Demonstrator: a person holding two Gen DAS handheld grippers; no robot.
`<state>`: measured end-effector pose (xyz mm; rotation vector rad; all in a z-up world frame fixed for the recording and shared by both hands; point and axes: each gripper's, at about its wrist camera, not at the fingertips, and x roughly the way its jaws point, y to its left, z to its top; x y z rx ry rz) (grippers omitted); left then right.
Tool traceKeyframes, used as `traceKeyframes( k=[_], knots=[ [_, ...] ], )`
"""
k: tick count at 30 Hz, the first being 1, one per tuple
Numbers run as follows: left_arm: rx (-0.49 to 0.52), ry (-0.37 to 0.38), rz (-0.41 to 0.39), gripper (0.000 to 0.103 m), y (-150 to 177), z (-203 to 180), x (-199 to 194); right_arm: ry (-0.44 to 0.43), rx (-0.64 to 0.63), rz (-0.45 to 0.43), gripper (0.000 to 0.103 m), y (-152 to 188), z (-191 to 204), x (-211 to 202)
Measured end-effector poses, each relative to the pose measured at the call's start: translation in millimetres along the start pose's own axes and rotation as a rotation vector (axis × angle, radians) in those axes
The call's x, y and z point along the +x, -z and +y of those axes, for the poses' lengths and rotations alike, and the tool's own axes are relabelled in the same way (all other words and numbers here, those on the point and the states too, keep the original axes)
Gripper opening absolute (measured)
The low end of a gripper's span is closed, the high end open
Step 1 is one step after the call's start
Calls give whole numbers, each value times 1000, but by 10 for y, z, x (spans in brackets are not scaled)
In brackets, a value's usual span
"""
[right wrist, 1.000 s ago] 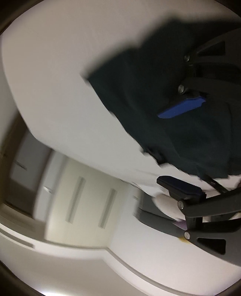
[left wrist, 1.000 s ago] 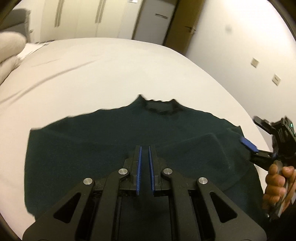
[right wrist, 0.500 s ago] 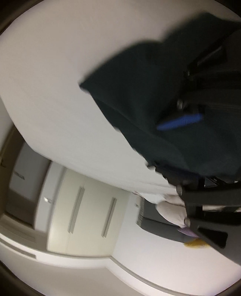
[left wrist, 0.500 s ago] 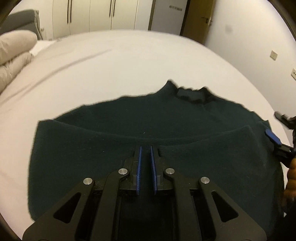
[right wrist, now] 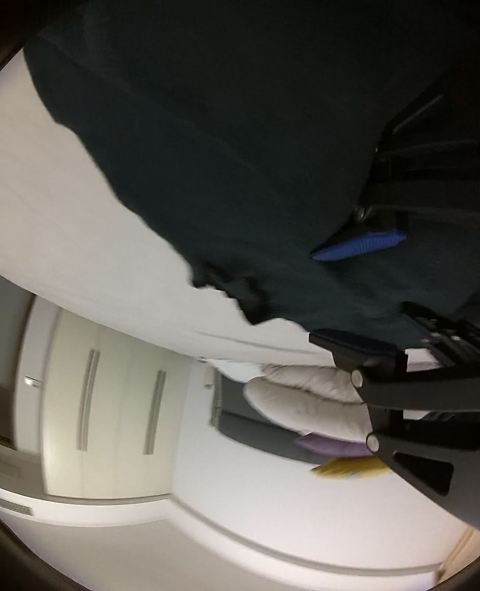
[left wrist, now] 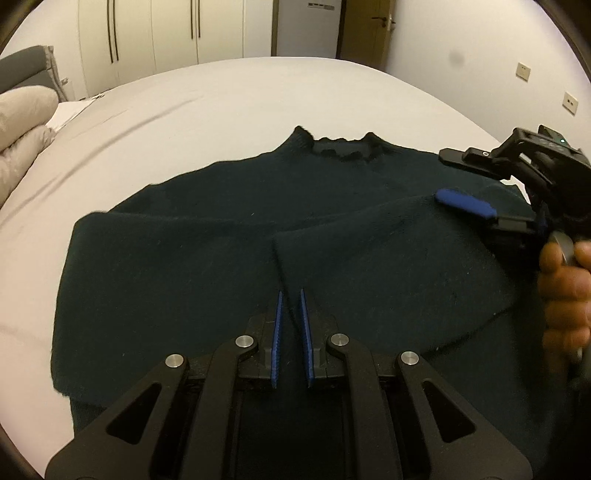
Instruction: Fold small clothes
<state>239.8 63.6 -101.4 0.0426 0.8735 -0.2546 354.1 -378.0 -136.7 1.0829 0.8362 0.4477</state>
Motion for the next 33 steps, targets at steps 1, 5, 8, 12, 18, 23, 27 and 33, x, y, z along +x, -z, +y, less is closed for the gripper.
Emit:
traceKeyframes(
  k=[1,5,8,12,18,23,27,33],
  knots=[
    [7,-5,1,11,15,6,-17,20,-5,-9,34,-17,2,-31],
    [3,-11,-3,11,80,38,-5,-17,-36,-11,66,218,191,-214],
    [-18,-2,3,10,105,76,-1,-44,-52,33,64,485,168,-254],
    [-25,1,16,10,89,93,130,-14,0,51,24,541,-137,-443],
    [-35,-6,11,11,26,44,294,-13,0,-106,74,577,-140,-1183],
    [-91,20,13,11,91,110,116,50,77,-75,30,498,-512,-1430],
    [-115,53,-14,12,335,208,-259,105,29,-181,62,720,-373,-1849],
    [-180,70,-41,45,867,380,-908,210,-144,-253,76,1378,-37,-2432]
  ],
)
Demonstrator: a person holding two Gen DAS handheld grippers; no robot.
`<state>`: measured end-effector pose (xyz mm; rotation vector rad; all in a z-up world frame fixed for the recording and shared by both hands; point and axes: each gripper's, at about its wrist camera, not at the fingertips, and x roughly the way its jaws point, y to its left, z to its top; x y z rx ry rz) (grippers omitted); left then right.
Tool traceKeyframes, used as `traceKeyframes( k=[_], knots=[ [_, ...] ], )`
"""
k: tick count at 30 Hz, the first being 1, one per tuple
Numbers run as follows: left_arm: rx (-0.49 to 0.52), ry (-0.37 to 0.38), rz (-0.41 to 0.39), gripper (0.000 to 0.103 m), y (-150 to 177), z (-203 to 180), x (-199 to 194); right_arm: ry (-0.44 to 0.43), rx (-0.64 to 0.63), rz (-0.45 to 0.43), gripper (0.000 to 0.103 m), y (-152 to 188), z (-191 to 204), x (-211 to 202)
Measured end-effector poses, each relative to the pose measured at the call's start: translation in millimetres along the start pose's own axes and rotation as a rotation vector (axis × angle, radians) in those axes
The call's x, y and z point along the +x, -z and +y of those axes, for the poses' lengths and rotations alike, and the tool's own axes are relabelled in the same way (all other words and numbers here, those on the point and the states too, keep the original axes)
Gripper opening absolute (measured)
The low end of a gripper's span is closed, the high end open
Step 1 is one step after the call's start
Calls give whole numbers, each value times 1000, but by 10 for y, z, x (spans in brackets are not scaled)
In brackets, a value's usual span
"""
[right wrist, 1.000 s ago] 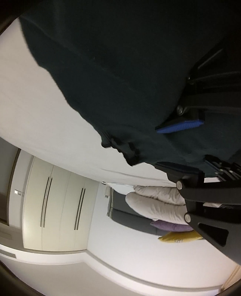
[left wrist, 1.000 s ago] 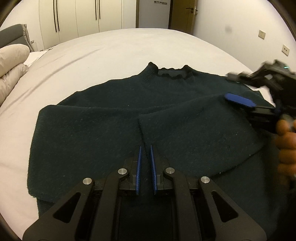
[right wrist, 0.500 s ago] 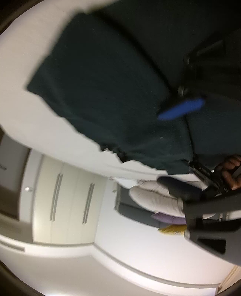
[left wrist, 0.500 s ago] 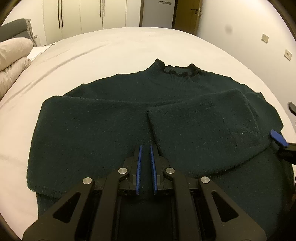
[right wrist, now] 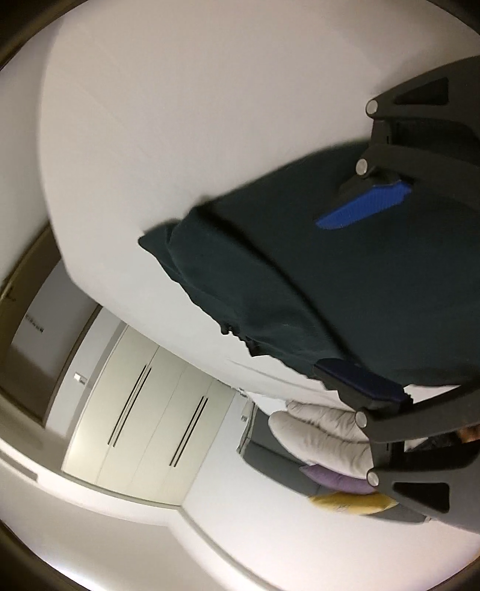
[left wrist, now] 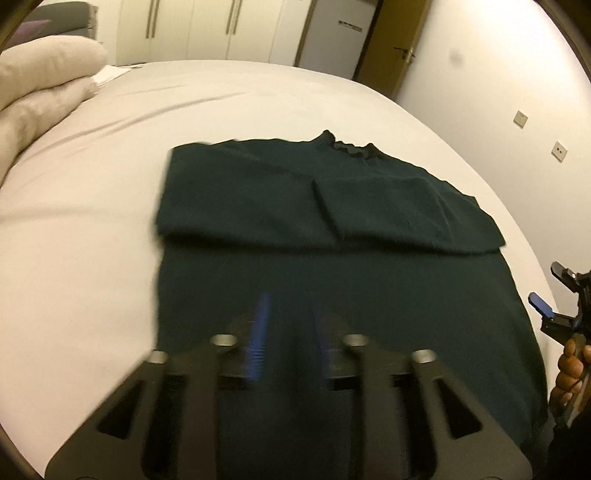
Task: Fold small clothes
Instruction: 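Grasp the sweater hem with both grippers and lift it toward the collar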
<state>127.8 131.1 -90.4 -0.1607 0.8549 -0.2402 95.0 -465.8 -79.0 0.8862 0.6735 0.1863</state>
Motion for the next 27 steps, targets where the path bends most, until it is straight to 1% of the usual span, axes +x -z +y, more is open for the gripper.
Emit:
traceKeyframes(
  k=[1,2,4,7,9,11,14,17,22,25,27],
  knots=[
    [-14,0,-6,68,96,42,-118,5,-17,2,76,73,24,-100],
    [-35,-5,-24,74,224,95,-281,20,-41,2,76,157,60,-201],
    [-58,-4,-16,75,399,163,-478,59,-87,-4,76,297,118,-387],
    [-105,37,35,75,700,289,-712,93,-161,13,76,487,199,-626],
    [-136,53,54,75,862,354,-827,110,-176,24,76,572,197,-749],
    [-157,50,72,75,1020,411,-927,121,-175,30,76,651,158,-844],
    [-180,49,77,75,1149,462,-1042,168,-182,29,76,752,83,-986],
    [-193,50,83,75,1261,509,-1139,214,-191,49,76,831,-1,-1109],
    [-259,77,120,74,1472,644,-1150,238,-153,82,76,931,-212,-1284],
    [-294,105,120,74,1531,744,-1151,216,-108,122,74,981,-329,-1312],
    [-319,128,123,74,1515,802,-1149,204,-95,169,72,1014,-370,-1261]
  ],
)
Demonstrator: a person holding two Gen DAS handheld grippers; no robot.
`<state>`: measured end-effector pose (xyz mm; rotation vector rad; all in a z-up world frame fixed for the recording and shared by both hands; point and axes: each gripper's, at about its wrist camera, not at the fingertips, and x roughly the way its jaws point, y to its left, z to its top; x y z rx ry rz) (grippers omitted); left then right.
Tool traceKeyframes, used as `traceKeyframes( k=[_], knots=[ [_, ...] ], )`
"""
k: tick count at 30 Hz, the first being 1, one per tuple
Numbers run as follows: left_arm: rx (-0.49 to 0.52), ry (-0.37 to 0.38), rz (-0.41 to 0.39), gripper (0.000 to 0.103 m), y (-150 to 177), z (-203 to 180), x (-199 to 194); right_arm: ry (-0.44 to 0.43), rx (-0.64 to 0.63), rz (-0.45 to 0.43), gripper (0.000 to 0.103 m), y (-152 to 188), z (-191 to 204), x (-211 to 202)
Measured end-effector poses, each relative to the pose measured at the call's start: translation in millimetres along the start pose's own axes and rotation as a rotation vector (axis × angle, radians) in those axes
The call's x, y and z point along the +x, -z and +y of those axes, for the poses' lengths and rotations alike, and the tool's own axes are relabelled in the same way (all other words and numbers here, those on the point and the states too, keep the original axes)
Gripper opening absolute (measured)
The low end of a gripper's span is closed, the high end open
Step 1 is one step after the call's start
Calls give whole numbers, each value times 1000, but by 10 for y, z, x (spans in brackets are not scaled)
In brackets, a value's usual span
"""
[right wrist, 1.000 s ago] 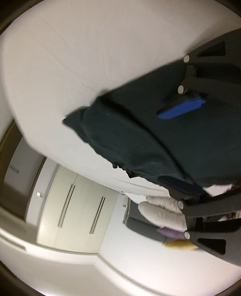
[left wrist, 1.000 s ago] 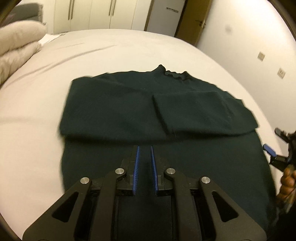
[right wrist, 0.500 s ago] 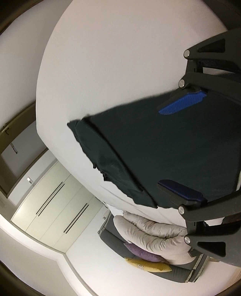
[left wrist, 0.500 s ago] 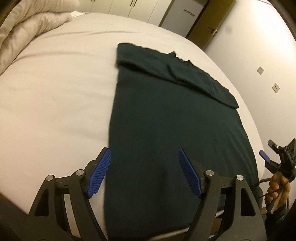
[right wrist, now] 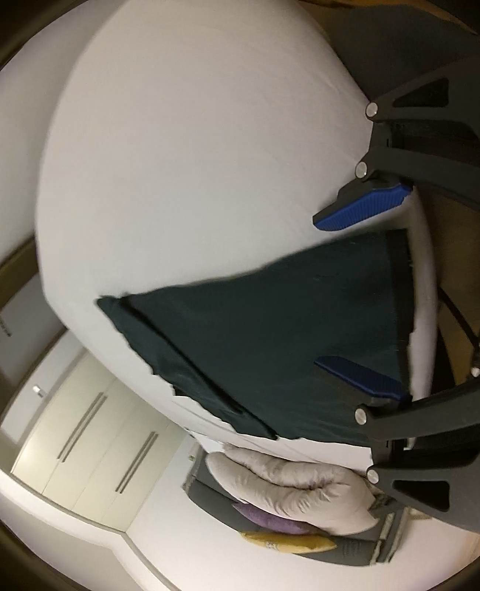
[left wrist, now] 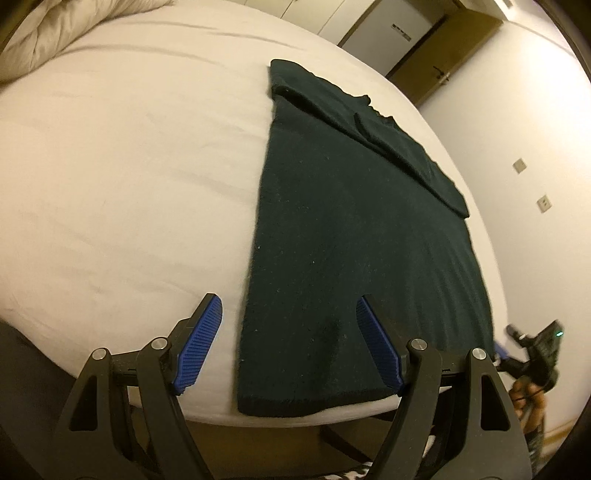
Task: Fold small clothes
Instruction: 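Grasp the sweater hem with both grippers and lift it toward the collar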
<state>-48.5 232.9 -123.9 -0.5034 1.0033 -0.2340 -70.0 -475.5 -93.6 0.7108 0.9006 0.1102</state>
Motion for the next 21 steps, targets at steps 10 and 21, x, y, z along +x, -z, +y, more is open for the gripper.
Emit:
traceKeyframes(
  k=[10,21],
  knots=[
    [-94,108,63,74,-57,313,-58,-52,62,102,61,-5,-110,63],
    [-96,170,165,74,28,291,-10,-67,95,167,57,-4,-198,28]
  ],
)
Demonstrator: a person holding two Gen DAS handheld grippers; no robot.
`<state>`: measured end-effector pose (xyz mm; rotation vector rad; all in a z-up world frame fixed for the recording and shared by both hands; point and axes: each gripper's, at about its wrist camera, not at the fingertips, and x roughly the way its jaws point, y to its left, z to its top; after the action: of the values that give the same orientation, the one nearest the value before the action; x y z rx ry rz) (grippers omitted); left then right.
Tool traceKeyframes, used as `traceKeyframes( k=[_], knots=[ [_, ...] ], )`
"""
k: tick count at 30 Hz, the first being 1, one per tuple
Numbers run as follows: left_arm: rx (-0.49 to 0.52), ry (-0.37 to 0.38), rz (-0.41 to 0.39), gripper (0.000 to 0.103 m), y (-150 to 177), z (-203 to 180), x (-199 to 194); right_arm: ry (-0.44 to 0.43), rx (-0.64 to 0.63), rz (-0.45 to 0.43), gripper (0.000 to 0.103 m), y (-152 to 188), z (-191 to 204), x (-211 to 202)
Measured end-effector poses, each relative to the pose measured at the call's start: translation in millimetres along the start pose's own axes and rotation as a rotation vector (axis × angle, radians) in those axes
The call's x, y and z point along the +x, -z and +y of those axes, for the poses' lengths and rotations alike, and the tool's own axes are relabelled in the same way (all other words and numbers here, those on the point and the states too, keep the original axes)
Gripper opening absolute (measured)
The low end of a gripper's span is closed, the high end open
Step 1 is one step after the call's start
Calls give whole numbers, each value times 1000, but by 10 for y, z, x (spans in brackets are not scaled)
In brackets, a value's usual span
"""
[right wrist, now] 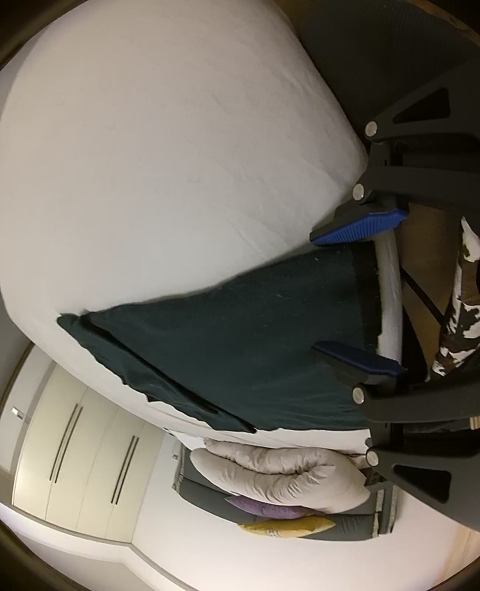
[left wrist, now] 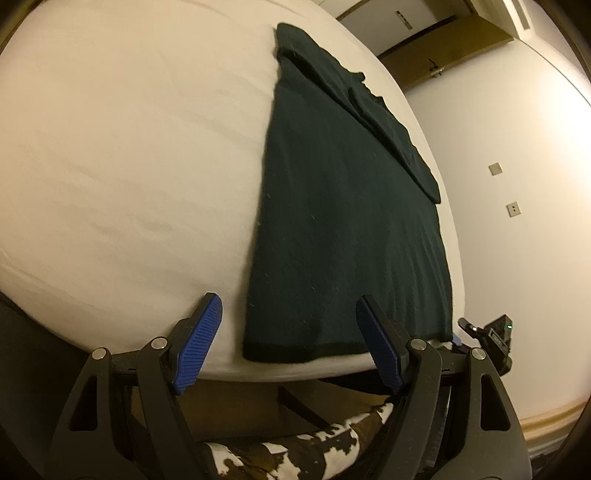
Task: Fold small clothes
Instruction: 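Grasp the sweater hem with both grippers and lift it toward the collar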
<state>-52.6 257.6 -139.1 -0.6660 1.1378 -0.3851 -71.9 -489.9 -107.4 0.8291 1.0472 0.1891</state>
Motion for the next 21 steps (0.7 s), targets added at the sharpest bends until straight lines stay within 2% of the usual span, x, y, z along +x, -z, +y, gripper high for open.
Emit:
traceKeyframes(
  k=[1,3,5,6,9,11,14,21],
  knots=[
    [1,4,9,73,-2,-19,27,-6,2,13,57,7,-2,14],
    [14,-3,28,60,-13,-50,76,-12,0,24,56,12,-7,18],
    [17,-11,47,37,-14,-65,142,-20,6,32,56,8,-21,10],
    [13,-7,57,32,-19,-56,168,-23,11,37,56,3,-37,4],
    [-2,11,62,27,-36,-41,221,-25,21,52,56,0,-64,-8],
    [-3,17,66,18,-41,-40,244,-29,22,57,55,-1,-73,-17],
    [-10,28,66,13,-30,-32,268,-25,21,65,51,-6,-83,-16],
    [-21,43,58,10,4,2,255,-10,34,39,50,-89,-148,-125]
  ],
)
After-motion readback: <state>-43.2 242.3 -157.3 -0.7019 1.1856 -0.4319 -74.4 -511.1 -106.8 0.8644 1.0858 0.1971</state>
